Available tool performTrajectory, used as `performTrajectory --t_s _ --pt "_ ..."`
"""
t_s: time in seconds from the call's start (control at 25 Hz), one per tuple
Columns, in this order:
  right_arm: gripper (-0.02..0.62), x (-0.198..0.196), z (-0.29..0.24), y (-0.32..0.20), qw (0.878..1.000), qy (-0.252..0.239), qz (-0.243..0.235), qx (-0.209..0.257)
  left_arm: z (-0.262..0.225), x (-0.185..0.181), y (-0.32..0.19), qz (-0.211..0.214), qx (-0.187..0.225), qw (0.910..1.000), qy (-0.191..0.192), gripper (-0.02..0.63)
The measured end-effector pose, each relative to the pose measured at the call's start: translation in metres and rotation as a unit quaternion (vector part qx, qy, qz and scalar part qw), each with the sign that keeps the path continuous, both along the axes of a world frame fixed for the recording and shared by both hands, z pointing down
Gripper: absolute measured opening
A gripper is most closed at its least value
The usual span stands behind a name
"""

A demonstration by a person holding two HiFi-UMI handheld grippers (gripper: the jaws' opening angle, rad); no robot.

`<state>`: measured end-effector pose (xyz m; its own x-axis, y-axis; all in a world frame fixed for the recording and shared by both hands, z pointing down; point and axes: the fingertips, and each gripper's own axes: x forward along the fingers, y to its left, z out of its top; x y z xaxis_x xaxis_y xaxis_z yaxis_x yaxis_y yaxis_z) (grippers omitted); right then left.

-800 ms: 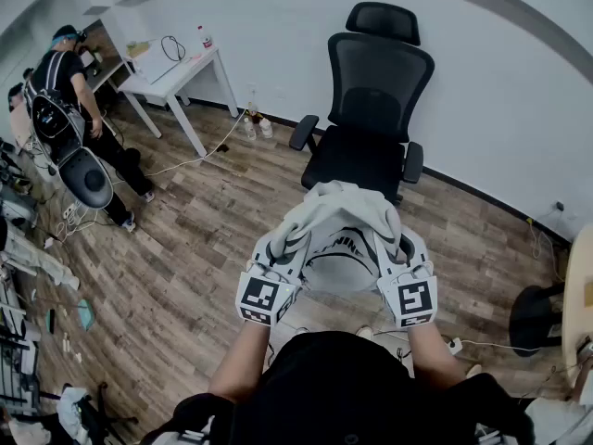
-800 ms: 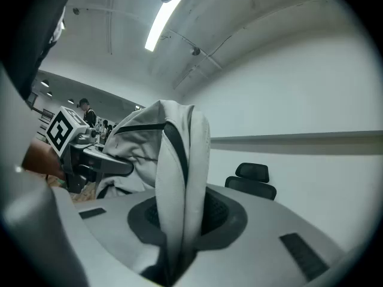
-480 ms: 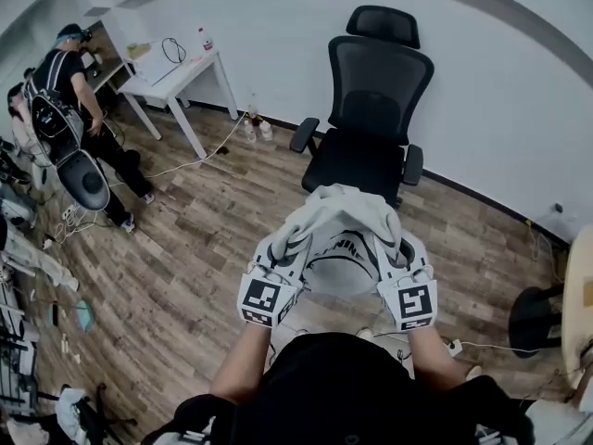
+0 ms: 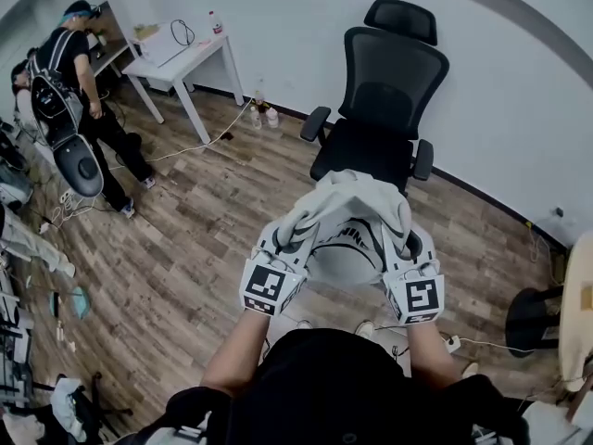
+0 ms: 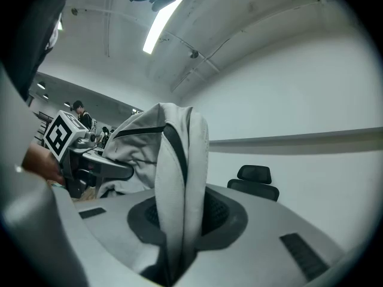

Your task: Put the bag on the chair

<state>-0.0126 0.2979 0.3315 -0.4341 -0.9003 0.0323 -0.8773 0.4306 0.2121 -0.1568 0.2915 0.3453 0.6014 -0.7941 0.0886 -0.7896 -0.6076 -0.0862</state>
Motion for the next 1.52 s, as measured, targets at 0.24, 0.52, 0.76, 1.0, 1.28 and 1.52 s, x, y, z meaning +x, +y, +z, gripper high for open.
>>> performTrajectory --t_s 0.24,0.52,0.76,1.0,1.28,1.52 --pt "0.074 -0.022 0.007 -0.005 1.000 -0.001 0.014 0.000 0.007 -0.022 -0.008 0.010 -0.003 0.9999 -0.002 0.100" --pt "0.074 -0.046 0.009 -0.002 1.000 0.002 0.016 -0.008 0.012 -0.045 -0.008 0.021 -0.007 0.9997 0.007 0.101" --pt "0.074 -0.044 0.015 -0.019 1.000 0.002 0.020 -0.016 0.020 -0.041 -0.026 0.028 -0.019 0.9993 0.015 0.101" --pt "0.074 -0.035 0.020 -0.050 1.000 -0.004 0.008 -0.024 0.025 -0.034 -0.060 0.023 -0.029 0.9992 0.012 0.101" --pt "0.074 -0.025 0.023 -0.092 1.000 -0.014 -0.003 -0.021 0.028 -0.022 -0.102 0.027 -0.028 0.9991 0.015 0.101" --pt "0.074 -0.010 0.029 -0.128 0.999 -0.021 -0.005 -0.027 0.031 -0.008 -0.137 0.026 -0.038 0.9989 0.009 0.101"
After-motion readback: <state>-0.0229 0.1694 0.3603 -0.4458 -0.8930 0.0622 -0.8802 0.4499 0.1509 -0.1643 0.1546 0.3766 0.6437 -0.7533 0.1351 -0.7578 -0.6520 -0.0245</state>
